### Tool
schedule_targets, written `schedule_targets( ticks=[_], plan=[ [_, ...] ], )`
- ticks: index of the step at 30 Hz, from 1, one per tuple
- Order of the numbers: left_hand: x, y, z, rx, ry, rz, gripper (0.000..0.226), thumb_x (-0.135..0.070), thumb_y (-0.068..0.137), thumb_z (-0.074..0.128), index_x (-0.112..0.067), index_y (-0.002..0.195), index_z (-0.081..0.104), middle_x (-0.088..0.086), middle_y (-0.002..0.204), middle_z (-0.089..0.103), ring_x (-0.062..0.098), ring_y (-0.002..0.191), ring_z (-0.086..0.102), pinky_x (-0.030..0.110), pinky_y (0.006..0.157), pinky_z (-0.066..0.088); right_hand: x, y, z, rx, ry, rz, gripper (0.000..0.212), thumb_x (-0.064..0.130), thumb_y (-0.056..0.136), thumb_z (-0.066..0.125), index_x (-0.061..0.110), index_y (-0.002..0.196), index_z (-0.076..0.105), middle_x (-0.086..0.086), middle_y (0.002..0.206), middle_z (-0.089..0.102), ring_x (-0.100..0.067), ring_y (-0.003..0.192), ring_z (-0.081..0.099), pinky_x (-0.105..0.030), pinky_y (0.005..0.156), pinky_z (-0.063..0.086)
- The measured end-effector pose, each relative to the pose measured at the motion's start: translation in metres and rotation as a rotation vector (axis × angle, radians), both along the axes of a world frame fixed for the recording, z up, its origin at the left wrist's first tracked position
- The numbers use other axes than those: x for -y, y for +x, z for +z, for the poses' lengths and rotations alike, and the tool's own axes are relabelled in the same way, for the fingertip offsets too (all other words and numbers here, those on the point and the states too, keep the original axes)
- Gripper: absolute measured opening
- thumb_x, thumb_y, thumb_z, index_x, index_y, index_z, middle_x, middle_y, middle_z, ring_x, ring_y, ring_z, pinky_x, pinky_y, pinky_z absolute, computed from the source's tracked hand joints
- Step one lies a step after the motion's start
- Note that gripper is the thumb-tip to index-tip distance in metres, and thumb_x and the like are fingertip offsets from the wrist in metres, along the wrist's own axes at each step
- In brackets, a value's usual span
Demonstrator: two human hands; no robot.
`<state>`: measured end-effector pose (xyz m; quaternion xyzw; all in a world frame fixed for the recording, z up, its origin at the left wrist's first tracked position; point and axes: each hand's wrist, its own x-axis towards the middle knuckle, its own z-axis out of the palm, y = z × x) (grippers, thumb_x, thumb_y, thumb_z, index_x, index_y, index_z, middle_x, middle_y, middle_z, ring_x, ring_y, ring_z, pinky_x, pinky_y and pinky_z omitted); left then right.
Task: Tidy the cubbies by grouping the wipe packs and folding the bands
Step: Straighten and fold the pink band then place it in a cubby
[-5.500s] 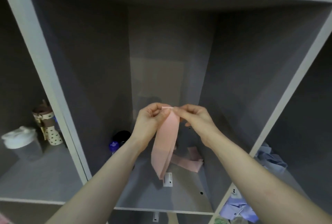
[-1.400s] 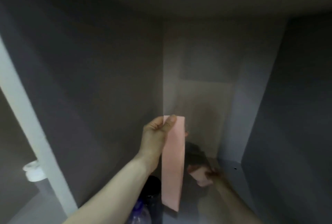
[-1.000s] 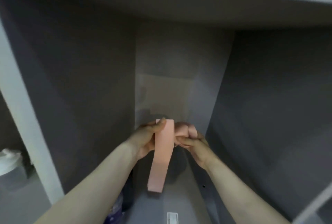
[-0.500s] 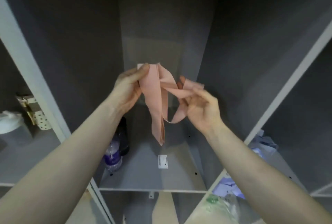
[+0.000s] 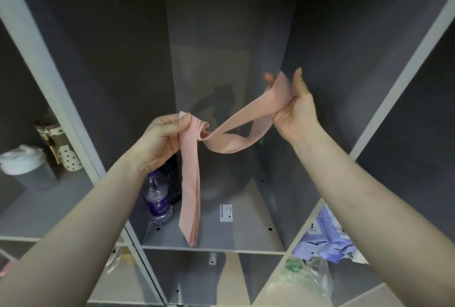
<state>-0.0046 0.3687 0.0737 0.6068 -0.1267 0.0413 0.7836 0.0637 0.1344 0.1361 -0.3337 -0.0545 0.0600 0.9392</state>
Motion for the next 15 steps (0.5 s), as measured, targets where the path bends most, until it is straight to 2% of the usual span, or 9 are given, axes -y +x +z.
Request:
schedule_targets(
  ticks=[3, 5, 7, 9, 11, 12, 15],
  plan=[
    [-0.003, 0.002, -0.007, 0.000, -0.124, 0.035, 0.026, -0.031, 0.065, 0.074, -0.010, 0.080, 0.077, 0.003, 0.078, 0.076, 0.011, 0.074, 0.070, 0.020, 0.073, 0.055, 0.004, 0.006, 0.006, 0.001, 0.019, -0.014, 0.047, 0.034, 0.097, 0.044, 0.005, 0.133, 0.036, -0.014, 0.094, 0.073, -0.017, 0.068, 0.071, -0.030, 0.072, 0.059],
    [-0.005, 0.003, -0.008, -0.046, -0.164, 0.070, 0.030, -0.033, 0.065, 0.072, -0.010, 0.084, 0.076, 0.004, 0.083, 0.076, 0.012, 0.076, 0.070, 0.022, 0.073, 0.056, 0.007, 0.008, 0.010, 0.016, -0.011, -0.037, 0.040, 0.030, 0.099, 0.039, 0.009, 0.133, 0.038, -0.014, 0.087, 0.075, -0.018, 0.071, 0.072, -0.031, 0.073, 0.059],
    [-0.006, 0.008, -0.009, -0.107, -0.072, 0.149, 0.024, -0.031, 0.073, 0.068, -0.012, 0.085, 0.075, 0.002, 0.084, 0.076, 0.013, 0.075, 0.069, 0.030, 0.074, 0.056, 0.010, 0.008, 0.014, 0.117, -0.177, -0.064, 0.029, 0.026, 0.099, 0.040, 0.011, 0.122, 0.050, -0.012, 0.086, 0.075, -0.020, 0.076, 0.072, -0.032, 0.070, 0.060],
    [-0.005, 0.013, -0.003, -0.115, 0.089, 0.300, 0.013, -0.024, 0.084, 0.063, -0.016, 0.087, 0.074, 0.000, 0.096, 0.073, 0.014, 0.086, 0.066, 0.034, 0.084, 0.051, 0.012, 0.009, 0.016, 0.258, -0.419, -0.059, 0.021, 0.019, 0.096, 0.047, 0.012, 0.110, 0.060, -0.010, 0.094, 0.073, -0.020, 0.084, 0.070, -0.033, 0.076, 0.057],
    [-0.002, 0.018, 0.009, -0.034, 0.202, 0.403, 0.011, -0.017, 0.087, 0.061, -0.015, 0.089, 0.072, -0.001, 0.120, 0.063, 0.013, 0.107, 0.059, 0.029, 0.094, 0.046, 0.011, 0.008, 0.018, 0.341, -0.654, -0.062, 0.019, 0.014, 0.092, 0.054, 0.007, 0.107, 0.065, -0.005, 0.092, 0.072, -0.017, 0.088, 0.068, -0.033, 0.084, 0.054],
    [0.002, 0.020, 0.018, 0.019, 0.223, 0.411, 0.011, -0.016, 0.088, 0.061, -0.013, 0.089, 0.071, -0.003, 0.126, 0.059, 0.010, 0.112, 0.057, 0.024, 0.094, 0.045, 0.009, 0.008, 0.018, 0.361, -0.755, -0.082, 0.020, 0.012, 0.090, 0.057, 0.005, 0.107, 0.066, -0.002, 0.089, 0.071, -0.015, 0.084, 0.067, -0.030, 0.083, 0.053],
    [0.023, 0.022, 0.042, 0.162, 0.228, 0.365, 0.013, -0.011, 0.088, 0.060, -0.004, 0.091, 0.070, -0.007, 0.129, 0.058, -0.006, 0.107, 0.059, 0.010, 0.080, 0.047, -0.004, 0.004, 0.016, 0.411, -0.887, -0.121, 0.022, 0.007, 0.086, 0.062, 0.002, 0.107, 0.066, 0.012, 0.071, 0.072, -0.001, 0.066, 0.065, -0.018, 0.069, 0.053]
  ],
)
